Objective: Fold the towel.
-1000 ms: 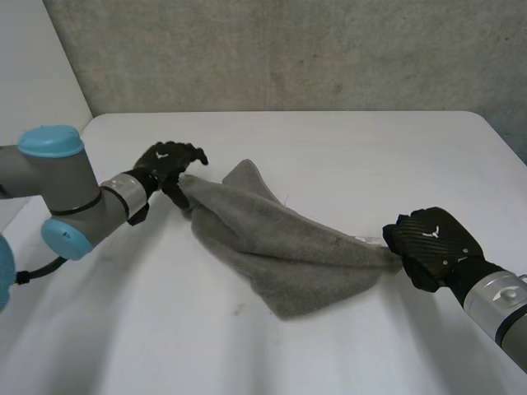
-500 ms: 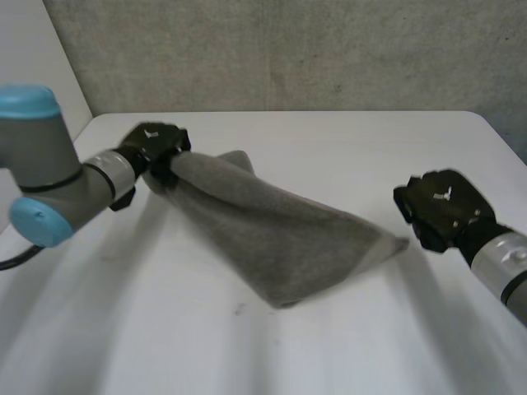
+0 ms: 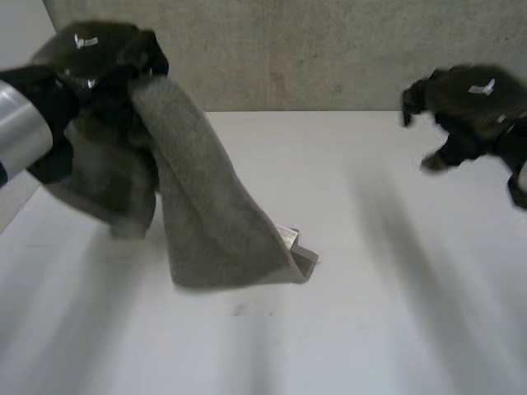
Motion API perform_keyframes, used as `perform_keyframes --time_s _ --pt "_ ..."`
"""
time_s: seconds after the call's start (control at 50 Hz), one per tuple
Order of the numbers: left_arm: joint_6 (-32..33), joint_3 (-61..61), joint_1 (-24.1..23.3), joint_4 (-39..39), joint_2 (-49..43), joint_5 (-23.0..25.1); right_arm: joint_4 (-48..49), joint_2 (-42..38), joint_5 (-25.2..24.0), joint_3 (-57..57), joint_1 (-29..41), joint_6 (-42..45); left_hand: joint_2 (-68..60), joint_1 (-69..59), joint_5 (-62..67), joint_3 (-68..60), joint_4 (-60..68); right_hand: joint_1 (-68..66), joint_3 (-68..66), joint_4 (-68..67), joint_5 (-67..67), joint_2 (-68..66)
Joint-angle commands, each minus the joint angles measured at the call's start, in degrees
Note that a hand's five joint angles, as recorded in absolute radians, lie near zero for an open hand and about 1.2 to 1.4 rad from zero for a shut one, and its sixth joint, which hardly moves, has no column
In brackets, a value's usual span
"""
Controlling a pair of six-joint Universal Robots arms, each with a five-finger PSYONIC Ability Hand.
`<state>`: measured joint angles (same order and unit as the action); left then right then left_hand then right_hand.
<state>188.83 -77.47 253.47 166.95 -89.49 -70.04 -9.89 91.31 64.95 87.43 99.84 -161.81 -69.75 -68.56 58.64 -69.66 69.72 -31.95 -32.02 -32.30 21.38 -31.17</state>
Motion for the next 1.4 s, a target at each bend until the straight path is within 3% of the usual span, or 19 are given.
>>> perform_keyframes --time_s 0.02,0.2,0.36,0.66,0.76,0.82,0.86,0.88,0.92,1.02,1.1,1.14,1.2,1.24,1.4 --pt "0.5 -10.6 0.4 -1.0 1.8 0.1 0.1 -8.5 -0.3 4.9 2.8 -4.2 -10.2 -11.4 11.4 -10.3 10.3 11.6 11.7 11.9 -11.0 10.8" --pt "0.5 -19.3 1.8 0.0 5.0 -0.1 2.5 -19.9 -1.2 4.0 4.4 -17.2 -10.2 -11.4 11.4 -10.3 10.3 14.3 14.4 14.6 -13.7 13.5" --pt "0.3 -19.8 2.0 0.7 7.7 -0.4 5.0 -26.4 -4.7 1.5 11.6 -27.6 -10.2 -11.4 11.4 -10.3 10.3 14.6 14.7 15.0 -14.1 13.9" --pt "-0.2 -18.9 2.0 0.7 13.7 -0.3 6.1 -40.2 -4.1 -14.8 23.6 -32.2 -10.2 -11.4 11.4 -10.3 10.3 14.1 14.2 14.5 -13.6 13.4" --pt "-0.1 -18.6 2.2 0.7 14.3 -0.4 6.0 -45.8 -1.8 -21.1 26.5 -32.9 -10.2 -11.4 11.4 -10.3 10.3 13.1 13.2 13.5 -12.6 12.3" --pt "-0.1 -18.4 2.5 0.7 14.5 -0.4 6.0 -48.5 0.5 -23.6 27.3 -33.0 -10.2 -11.4 11.4 -10.3 10.3 7.6 7.6 7.9 -7.0 6.8" --pt "-0.1 -18.4 2.6 0.7 14.5 -0.4 6.0 -49.4 3.0 -24.6 27.5 -32.8 -10.2 -11.4 11.4 -10.3 10.3 -12.3 -12.3 -12.0 12.9 -13.1" --pt "-0.1 -18.4 2.6 0.7 14.5 -0.4 6.0 -49.4 3.0 -24.6 27.5 -32.8 -10.2 -11.4 11.4 -10.3 10.3 -12.4 -12.4 -12.1 13.0 -13.2" --pt "-0.1 -18.6 3.3 0.7 14.4 -0.4 6.1 -48.3 5.4 -24.1 27.1 -32.8 -10.2 -11.4 11.4 -10.3 10.3 -47.9 -47.8 -47.5 48.5 -48.7" --pt "-0.1 -19.2 4.9 0.9 13.7 0.0 7.2 -41.2 10.3 -21.0 25.0 -31.9 -10.2 -11.4 11.4 -10.3 10.3 -48.0 -48.0 -47.7 48.6 -48.8" --pt "-0.2 -19.8 6.3 1.3 13.4 0.2 9.4 -34.2 10.3 -16.6 21.1 -28.7 -10.2 -11.4 11.4 -10.3 10.3 -48.0 -48.0 -47.7 48.6 -48.8" --pt "-0.2 -21.0 6.7 1.8 11.5 0.3 10.6 -26.4 8.2 -11.4 16.9 -21.6 -10.2 -11.4 11.4 -10.3 10.3 -48.0 -48.0 -47.7 48.6 -48.8" --pt "-0.3 -22.1 5.7 3.0 8.5 0.1 10.5 -22.7 7.1 -8.9 15.5 -17.2 -10.2 -11.4 11.4 -10.3 10.3 -48.0 -48.0 -47.7 48.6 -48.8" --pt "-0.4 -22.7 5.1 3.5 7.2 0.0 10.2 -16.8 6.1 -5.0 14.1 -9.3 -10.2 -11.4 11.4 -10.3 10.3 -48.0 -48.0 -47.7 48.6 -48.8" --pt "-0.4 -23.7 -0.2 4.5 -2.6 -0.3 4.1 -9.0 6.2 0.9 13.8 5.3 -10.2 -11.4 11.4 -10.3 10.3 -48.0 -48.0 -47.7 48.6 -48.8"
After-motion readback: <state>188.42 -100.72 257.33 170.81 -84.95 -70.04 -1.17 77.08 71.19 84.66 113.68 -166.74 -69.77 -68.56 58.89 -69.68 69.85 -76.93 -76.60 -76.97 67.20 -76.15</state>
